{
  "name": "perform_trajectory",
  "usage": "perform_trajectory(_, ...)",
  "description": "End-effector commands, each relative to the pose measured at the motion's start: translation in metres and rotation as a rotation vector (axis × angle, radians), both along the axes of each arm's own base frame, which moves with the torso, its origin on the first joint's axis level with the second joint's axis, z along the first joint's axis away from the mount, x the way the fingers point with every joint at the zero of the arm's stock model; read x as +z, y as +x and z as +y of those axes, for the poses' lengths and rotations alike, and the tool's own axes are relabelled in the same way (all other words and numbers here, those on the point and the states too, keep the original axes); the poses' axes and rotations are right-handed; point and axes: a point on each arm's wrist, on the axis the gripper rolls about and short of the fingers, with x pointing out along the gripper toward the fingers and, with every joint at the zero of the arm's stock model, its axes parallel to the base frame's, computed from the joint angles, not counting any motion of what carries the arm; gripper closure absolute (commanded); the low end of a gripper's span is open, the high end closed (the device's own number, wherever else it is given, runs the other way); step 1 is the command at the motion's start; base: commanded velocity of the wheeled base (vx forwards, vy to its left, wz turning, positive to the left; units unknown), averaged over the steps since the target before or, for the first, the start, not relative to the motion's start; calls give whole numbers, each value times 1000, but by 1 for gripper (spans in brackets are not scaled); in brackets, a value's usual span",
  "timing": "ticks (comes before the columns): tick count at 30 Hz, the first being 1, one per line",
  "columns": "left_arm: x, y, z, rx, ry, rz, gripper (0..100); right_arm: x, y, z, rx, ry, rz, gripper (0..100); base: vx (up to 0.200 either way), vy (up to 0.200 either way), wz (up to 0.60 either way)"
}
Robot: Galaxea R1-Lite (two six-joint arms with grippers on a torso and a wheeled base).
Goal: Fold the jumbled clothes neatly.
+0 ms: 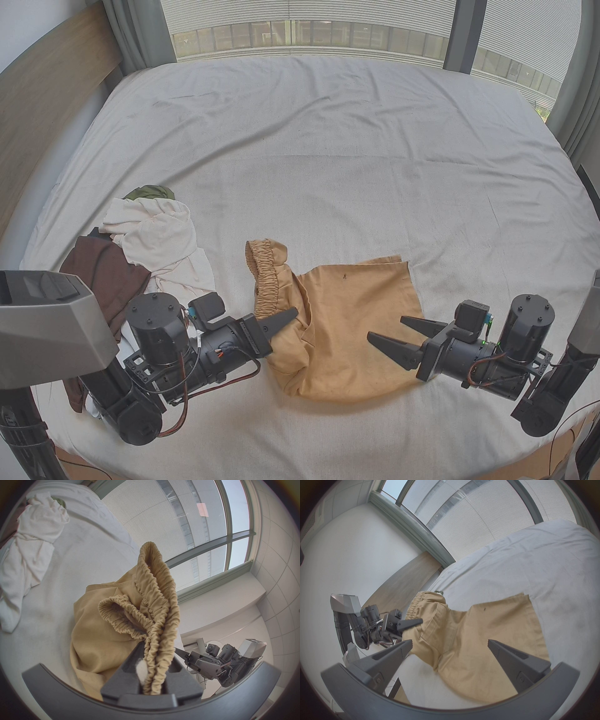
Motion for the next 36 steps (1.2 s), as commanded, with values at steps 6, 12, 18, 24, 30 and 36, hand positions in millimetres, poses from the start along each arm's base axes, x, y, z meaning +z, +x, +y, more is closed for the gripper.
perform_trajectory(6,4,5,-15,-34,-31,-29,100,16,10,-17,-74,31,-63,0,0,0,0)
perform_trajectory(12,0,11,-37,-77,-46,-47,100,20,20,-26,-121,41,-86,0,0,0,0)
perform_trajectory(18,-5,17,-55,-108,-60,-58,100,24,33,-41,-190,49,-113,0,0,0,0)
perform_trajectory(24,-6,25,-71,-129,-89,-76,100,27,44,-54,-247,57,-127,0,0,0,0)
perform_trajectory(30,-11,26,-88,-161,-100,-77,100,25,49,-58,-263,58,-122,0,0,0,0)
perform_trajectory(36,-12,26,-100,-189,-104,-77,100,25,49,-59,-264,59,-124,0,0,0,0)
